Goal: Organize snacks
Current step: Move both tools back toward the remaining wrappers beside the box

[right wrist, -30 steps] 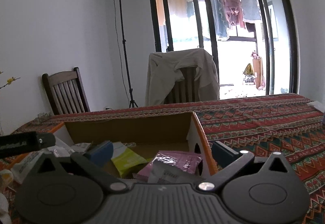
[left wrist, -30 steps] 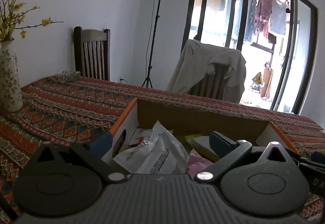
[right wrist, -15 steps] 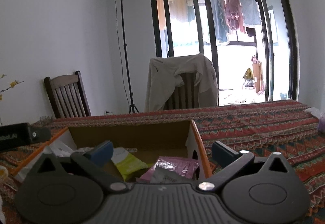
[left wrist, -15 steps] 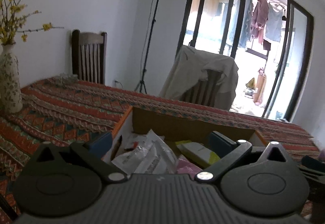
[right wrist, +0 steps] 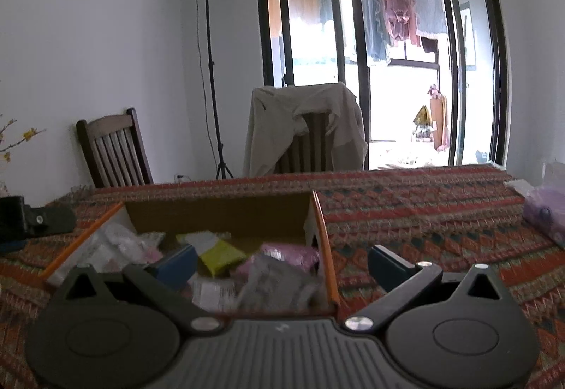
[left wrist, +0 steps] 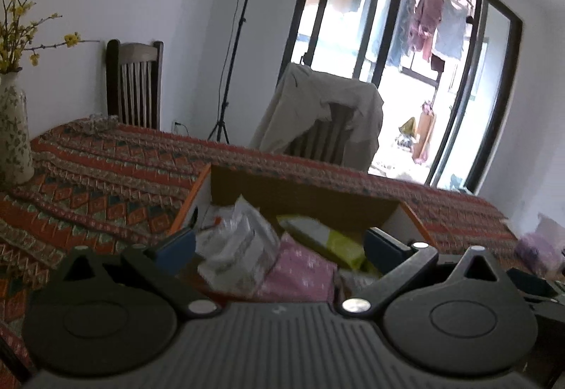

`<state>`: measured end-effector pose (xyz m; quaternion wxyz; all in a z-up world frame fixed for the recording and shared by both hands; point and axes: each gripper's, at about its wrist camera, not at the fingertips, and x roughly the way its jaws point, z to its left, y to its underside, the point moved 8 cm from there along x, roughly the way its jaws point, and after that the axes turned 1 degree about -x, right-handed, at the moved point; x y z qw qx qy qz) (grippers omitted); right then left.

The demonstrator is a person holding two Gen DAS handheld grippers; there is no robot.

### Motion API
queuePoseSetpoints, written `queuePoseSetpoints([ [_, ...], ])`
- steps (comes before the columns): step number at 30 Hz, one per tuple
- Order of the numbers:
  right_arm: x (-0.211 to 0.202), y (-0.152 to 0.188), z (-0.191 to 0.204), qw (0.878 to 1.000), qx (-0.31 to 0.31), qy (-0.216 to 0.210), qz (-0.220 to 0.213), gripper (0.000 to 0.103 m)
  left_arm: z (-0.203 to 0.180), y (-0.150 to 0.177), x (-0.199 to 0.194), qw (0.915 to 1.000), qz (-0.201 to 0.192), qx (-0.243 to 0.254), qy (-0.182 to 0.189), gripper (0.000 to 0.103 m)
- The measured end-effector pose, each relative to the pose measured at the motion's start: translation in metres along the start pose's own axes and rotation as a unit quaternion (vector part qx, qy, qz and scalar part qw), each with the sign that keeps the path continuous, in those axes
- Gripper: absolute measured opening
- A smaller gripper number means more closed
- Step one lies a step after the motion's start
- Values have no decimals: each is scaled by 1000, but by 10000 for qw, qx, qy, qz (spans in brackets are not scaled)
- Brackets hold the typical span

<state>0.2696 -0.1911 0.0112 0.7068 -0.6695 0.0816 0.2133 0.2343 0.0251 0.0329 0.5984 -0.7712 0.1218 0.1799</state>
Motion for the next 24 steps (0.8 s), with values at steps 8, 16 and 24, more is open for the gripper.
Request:
queuePoseSetpoints([
  [8,-21,51,-11,9989,16,60,462,103,4,36,-13,9992,355,161,-57,103],
  [16,-37,96,-21,9966,96,27,817,103,7,77,-10,9947,950,318,-223,103],
  [24,-39,113,-24,9957,157,-18,917,103,9,119,12,9855,1598,339,-454,103],
])
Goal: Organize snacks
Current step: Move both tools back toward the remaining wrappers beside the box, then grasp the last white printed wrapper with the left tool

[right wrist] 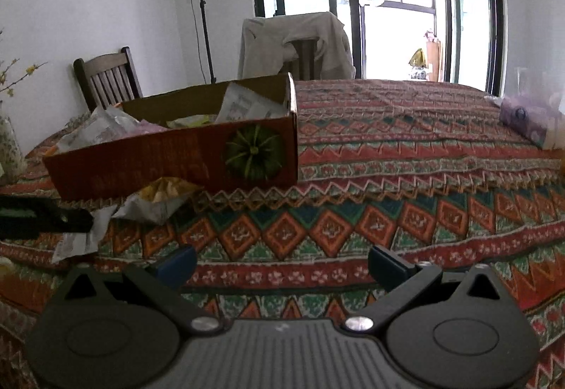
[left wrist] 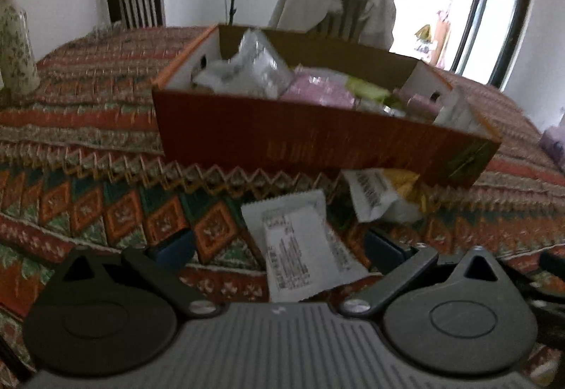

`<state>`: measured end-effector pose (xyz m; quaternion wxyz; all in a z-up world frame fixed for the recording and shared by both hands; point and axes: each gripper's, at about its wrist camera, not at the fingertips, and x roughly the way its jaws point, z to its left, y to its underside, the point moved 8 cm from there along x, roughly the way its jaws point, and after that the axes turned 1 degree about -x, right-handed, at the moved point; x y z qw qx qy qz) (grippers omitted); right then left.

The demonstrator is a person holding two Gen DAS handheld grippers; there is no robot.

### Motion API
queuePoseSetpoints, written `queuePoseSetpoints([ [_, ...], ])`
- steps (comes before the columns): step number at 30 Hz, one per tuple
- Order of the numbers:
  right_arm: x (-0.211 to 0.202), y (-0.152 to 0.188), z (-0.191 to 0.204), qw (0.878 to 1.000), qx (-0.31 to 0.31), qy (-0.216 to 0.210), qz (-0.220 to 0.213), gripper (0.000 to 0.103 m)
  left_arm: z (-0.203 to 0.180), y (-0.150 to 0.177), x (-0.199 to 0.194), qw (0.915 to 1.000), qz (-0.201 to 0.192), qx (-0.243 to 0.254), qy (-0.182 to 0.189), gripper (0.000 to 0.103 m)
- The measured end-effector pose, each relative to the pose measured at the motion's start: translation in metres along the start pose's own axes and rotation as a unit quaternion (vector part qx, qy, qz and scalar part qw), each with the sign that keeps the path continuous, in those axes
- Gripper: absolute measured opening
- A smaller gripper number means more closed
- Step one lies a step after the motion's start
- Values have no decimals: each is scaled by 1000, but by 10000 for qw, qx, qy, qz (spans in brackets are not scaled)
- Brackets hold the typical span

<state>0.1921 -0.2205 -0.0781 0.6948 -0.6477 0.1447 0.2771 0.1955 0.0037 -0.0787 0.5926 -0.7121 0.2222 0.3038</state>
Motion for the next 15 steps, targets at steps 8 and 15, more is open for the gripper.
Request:
queuePoseSetpoints([
  [8,0,0,2,9999,-11,-115,10,103,-10,0,14,9979,-98,265,-578,89],
  [15,1,1,0,9998,85,-191,53,103,-12,-2,1,9992,-337,134,-191,46],
])
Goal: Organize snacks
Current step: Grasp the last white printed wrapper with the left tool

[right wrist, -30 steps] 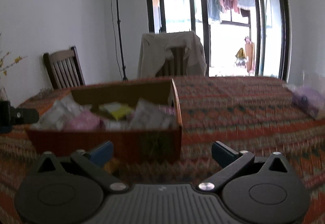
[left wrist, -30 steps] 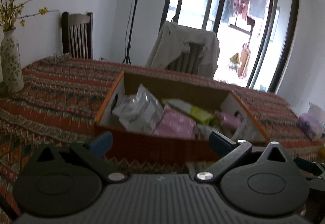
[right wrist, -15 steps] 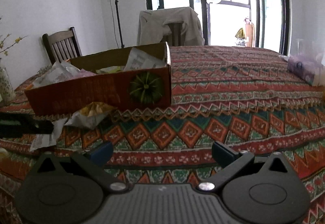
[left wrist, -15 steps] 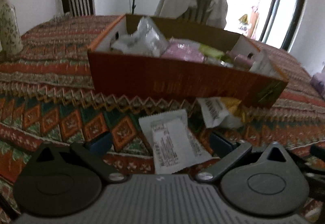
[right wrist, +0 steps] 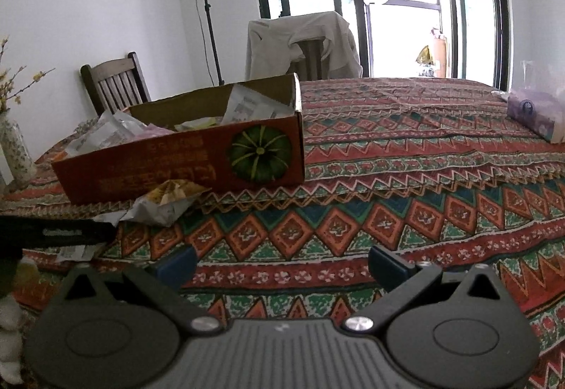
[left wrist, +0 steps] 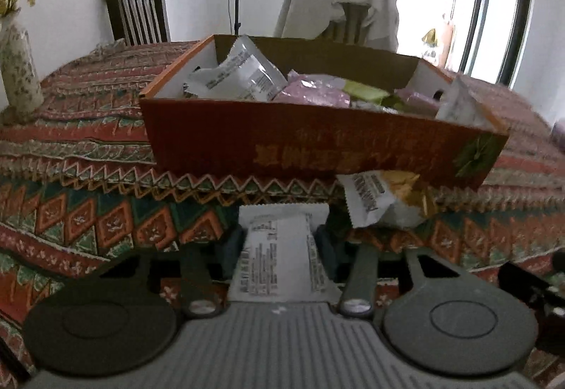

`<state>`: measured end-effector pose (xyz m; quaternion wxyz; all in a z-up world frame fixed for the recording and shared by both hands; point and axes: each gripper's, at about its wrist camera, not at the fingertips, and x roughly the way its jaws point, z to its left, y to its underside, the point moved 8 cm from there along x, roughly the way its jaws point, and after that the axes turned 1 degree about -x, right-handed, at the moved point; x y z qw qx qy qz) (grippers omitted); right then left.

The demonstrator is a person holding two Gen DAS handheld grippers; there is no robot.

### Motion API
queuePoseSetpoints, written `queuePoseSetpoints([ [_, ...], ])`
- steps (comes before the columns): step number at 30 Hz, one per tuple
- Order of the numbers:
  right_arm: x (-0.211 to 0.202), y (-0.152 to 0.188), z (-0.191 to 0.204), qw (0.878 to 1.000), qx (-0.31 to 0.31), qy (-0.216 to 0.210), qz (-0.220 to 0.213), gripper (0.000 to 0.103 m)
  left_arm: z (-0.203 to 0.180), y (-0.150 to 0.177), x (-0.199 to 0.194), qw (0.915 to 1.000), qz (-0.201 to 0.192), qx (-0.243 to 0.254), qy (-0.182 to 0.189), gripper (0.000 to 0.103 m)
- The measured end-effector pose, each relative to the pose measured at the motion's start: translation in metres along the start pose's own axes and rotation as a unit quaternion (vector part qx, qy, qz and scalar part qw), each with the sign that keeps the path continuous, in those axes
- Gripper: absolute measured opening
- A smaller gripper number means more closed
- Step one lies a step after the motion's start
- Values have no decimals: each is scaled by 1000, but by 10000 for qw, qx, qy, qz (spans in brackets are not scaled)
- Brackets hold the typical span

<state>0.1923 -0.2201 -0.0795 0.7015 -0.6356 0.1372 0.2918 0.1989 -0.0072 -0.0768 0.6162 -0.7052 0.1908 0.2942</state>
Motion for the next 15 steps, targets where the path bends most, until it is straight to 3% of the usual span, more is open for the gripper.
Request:
queuePoseSetpoints([
  [9,0,0,0,10000,19,15,-4,103,13,-12,-20,9989,-405,-123,177,46],
  [15,0,1,3,9999,-103,25,23,103,35,-22,-31,9974,-719,-52,74,46],
])
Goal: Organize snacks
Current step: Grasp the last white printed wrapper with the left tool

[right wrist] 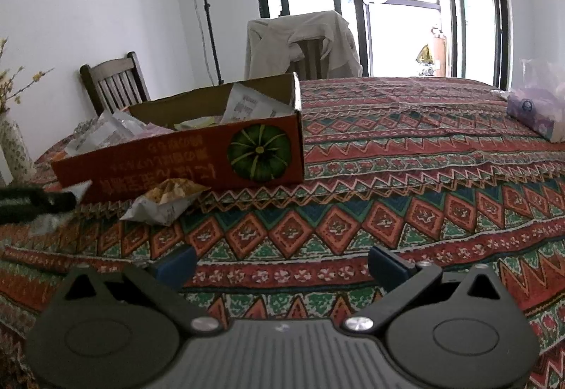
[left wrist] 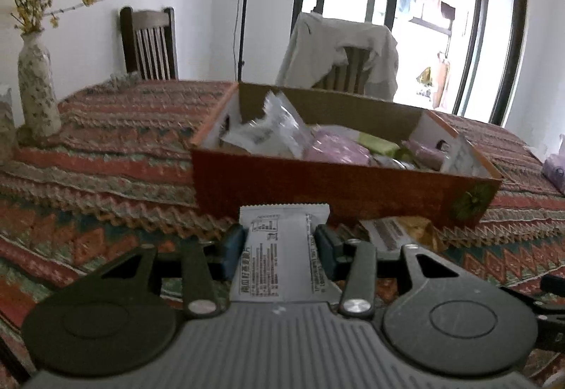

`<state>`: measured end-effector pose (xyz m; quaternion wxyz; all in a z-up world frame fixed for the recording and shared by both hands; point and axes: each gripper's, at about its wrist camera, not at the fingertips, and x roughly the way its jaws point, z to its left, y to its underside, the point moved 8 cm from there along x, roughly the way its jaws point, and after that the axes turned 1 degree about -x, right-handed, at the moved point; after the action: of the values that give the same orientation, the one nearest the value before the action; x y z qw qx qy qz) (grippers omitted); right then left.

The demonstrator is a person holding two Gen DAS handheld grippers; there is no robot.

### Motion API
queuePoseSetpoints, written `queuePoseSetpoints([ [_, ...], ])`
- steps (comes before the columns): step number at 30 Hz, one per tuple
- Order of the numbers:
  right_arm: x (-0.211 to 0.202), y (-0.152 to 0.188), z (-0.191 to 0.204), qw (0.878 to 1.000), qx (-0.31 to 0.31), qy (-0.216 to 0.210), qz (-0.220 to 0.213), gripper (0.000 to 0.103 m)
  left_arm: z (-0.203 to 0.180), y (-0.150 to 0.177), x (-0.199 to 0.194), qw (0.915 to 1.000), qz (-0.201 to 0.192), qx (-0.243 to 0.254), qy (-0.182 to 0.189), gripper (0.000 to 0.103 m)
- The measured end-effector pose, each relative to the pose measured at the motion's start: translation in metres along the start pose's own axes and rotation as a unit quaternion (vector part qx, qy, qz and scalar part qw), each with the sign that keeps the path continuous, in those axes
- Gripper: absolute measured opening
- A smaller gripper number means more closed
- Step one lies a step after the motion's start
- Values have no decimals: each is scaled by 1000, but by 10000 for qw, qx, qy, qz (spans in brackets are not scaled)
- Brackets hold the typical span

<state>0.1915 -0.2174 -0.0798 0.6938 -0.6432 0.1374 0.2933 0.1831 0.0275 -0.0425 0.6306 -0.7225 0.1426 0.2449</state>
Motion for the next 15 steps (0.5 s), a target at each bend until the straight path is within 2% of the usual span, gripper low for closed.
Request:
queuePoseSetpoints([
  [8,5,-2,9,9990,-330,276,87,103,38,-12,1,9994,-281,-55,-197,46],
  [15,17,-18,37,9983,-573,33,64,103,50,-12,5,9983,-523,-262,-67,46],
])
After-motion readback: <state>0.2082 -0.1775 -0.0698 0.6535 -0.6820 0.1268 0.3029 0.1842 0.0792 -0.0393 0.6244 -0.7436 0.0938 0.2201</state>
